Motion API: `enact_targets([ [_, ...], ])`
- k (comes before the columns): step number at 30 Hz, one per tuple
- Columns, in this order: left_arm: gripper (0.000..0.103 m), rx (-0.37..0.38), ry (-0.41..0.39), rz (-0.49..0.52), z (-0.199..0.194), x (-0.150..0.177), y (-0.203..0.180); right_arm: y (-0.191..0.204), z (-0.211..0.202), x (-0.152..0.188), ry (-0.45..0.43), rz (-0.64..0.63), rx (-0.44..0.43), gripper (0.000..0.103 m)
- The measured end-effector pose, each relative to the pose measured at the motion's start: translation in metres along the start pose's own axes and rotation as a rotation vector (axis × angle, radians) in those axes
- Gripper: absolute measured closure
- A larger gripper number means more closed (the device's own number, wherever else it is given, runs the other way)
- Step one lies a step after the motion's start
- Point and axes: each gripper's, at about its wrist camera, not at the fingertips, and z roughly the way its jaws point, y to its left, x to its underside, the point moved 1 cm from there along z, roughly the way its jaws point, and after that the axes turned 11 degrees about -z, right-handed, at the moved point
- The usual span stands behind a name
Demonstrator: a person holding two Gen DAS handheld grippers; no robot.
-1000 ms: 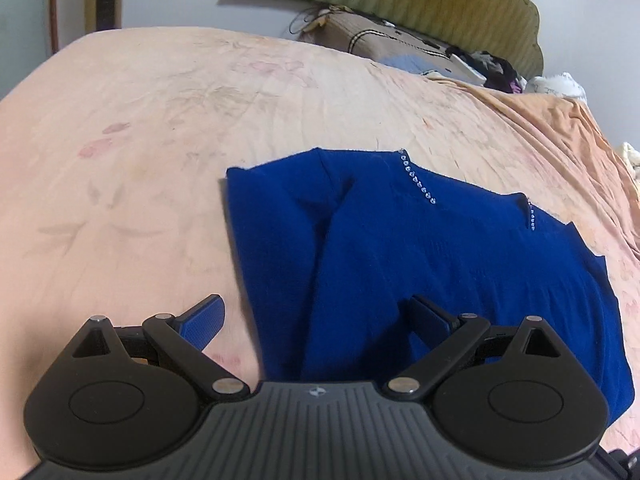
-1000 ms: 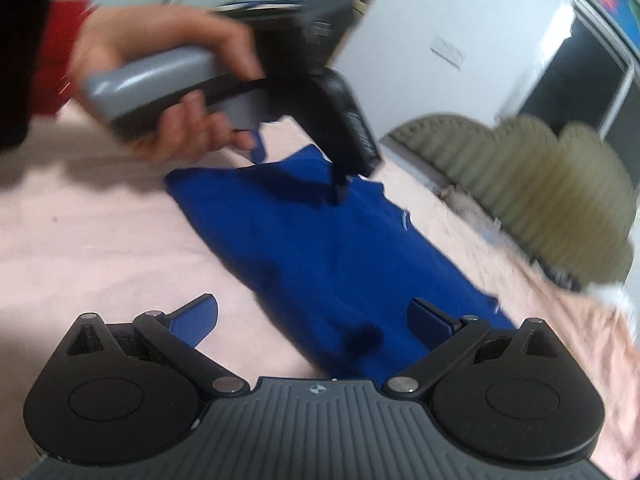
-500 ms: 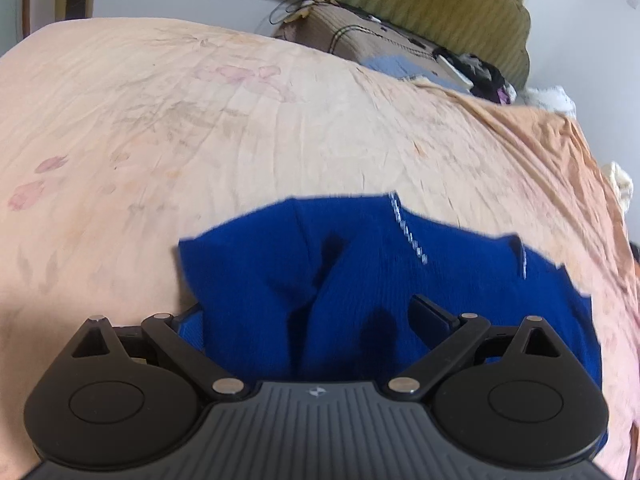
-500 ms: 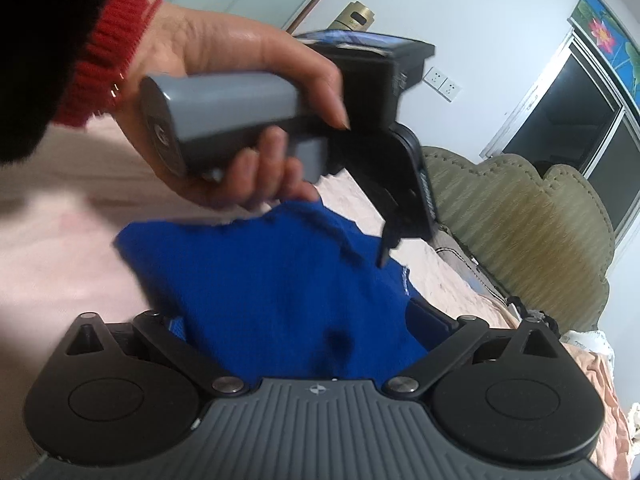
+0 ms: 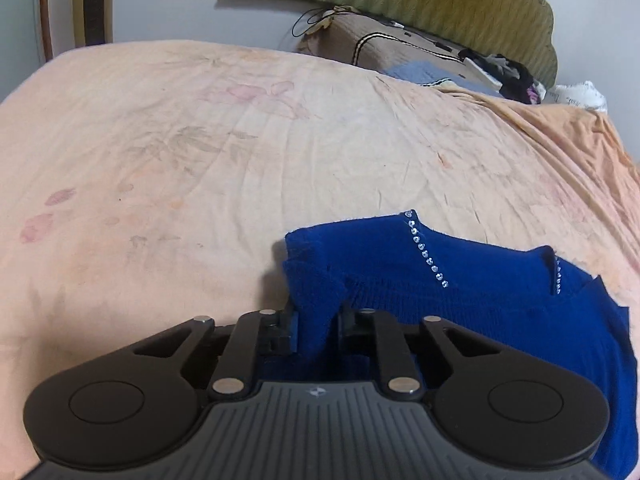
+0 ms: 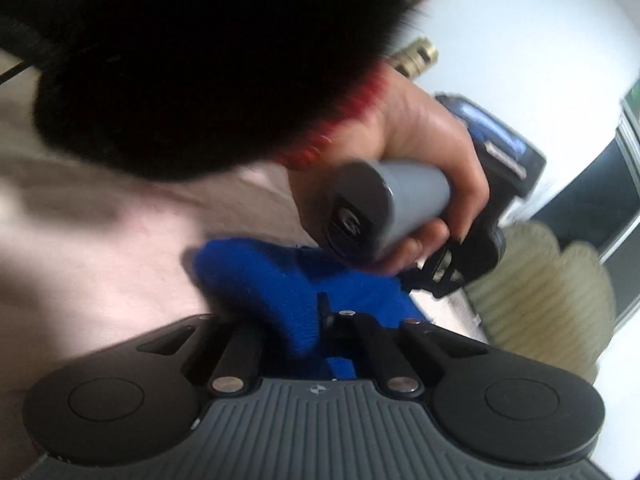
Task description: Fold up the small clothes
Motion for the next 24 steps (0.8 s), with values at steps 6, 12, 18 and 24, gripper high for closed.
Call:
enact_targets([
  [6, 0.090, -0.081, -0.047, 0.082, -0.019, 0.008, -0.026, -0.038, -0.019, 0.019, -0.018, 0.232, -0.061, 0.099],
  [12, 0.090, -0.169, -0.090, 0.142, -0.038, 0.017, -0.054, -0.061, -0.052, 0.040, -0.043, 0.338, -0.034, 0.099],
  [18, 0.090, -0.202, -0.120, 0.173, -0.050, 0.020, -0.077, -0.103, -0.069, 0.064, -0.065, 0.523, -0.058, 0.099],
  [24, 0.090, -0.204, -0.136, 0.199, -0.058, 0.023, -0.097, -0.118, -0.089, 0.096, -0.054, 0.603, -0.040, 0.099],
])
